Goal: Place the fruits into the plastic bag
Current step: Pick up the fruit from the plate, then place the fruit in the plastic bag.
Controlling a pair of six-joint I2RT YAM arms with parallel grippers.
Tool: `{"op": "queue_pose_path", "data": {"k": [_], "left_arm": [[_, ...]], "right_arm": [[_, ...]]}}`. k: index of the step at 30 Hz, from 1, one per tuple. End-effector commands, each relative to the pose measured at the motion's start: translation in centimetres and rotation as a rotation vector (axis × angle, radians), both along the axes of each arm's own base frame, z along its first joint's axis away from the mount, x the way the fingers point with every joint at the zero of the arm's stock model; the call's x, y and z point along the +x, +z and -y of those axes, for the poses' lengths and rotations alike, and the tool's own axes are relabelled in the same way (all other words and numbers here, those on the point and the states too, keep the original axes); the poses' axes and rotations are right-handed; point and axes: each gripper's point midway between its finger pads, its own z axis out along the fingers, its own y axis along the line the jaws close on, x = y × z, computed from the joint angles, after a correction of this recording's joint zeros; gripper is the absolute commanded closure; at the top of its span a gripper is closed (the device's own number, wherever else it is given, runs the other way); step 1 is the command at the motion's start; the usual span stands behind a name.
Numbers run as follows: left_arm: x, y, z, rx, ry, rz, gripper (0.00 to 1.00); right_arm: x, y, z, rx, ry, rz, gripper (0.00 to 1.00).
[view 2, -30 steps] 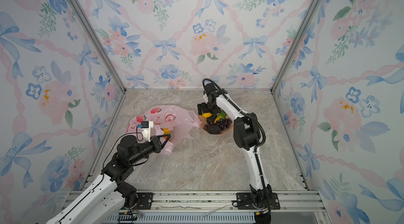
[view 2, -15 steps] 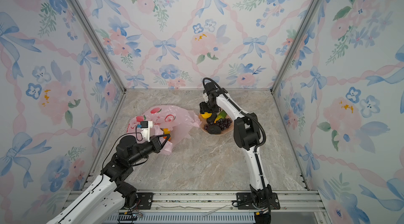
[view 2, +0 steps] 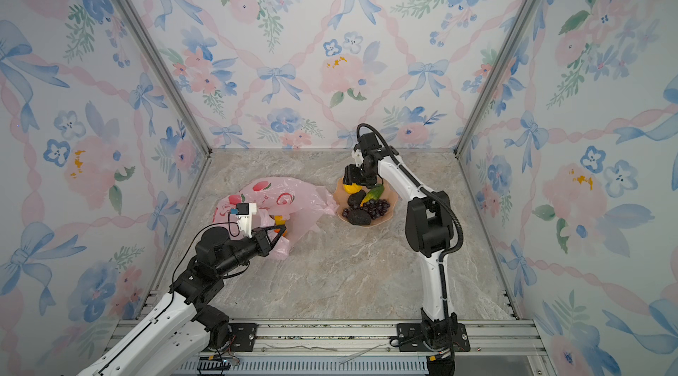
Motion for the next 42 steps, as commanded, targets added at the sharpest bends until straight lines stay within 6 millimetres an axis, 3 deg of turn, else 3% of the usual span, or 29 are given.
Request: {"op": "queue_pose_path", "data": {"k": [1, 7, 14, 19, 24, 27, 35, 39, 42], "left_arm": [[0.2, 0.9, 0.2, -0.003, -0.012, 0.020, 1.00], [0.2, 1.2, 0.2, -0.013, -0.011, 0.022, 1.00], [0.2, 1.3, 0.2, -0.020, -0.012, 0.023, 1.00], [0.2, 1.3, 0.3, -0.033, -0.013, 0.024, 1.00], [0.0, 1.4, 0.3, -0.040, -0.016, 0.027, 1.00], [-0.2, 1.4, 0.2, -0.044, -0.015, 0.030, 1.00], [-0.4, 1.6, 0.2, -0.051, -0.019, 0.036, 1.00], [-0.5, 2.0, 0.1, -0.056, -0.019, 0.043, 1.00], [-0.6, 2.1, 0.0, -0.056, -0.017, 0.047, 1.00]], "right_arm": [[0.1, 4.5, -0.3, 0.166, -0.027, 0.060, 0.38], [-0.8, 7.7, 0.4, 0.332, -0.057, 0.077, 0.38], [-3.0, 13.3, 0.0, 0.531, -0.046, 0.128, 0.38], [-5.0, 16.5, -1.7, 0.691, -0.018, 0.123, 0.37], [-7.1, 17.6, -3.9, 0.753, 0.023, 0.106, 0.37], [-9.4, 18.6, -5.5, 0.773, 0.089, 0.091, 0.37], [-12.7, 17.3, -9.4, 0.743, 0.157, 0.049, 0.36], [-14.2, 15.4, -11.7, 0.690, 0.205, 0.009, 0.36], [-14.9, 12.5, -13.6, 0.624, 0.236, -0.045, 0.36]]}}
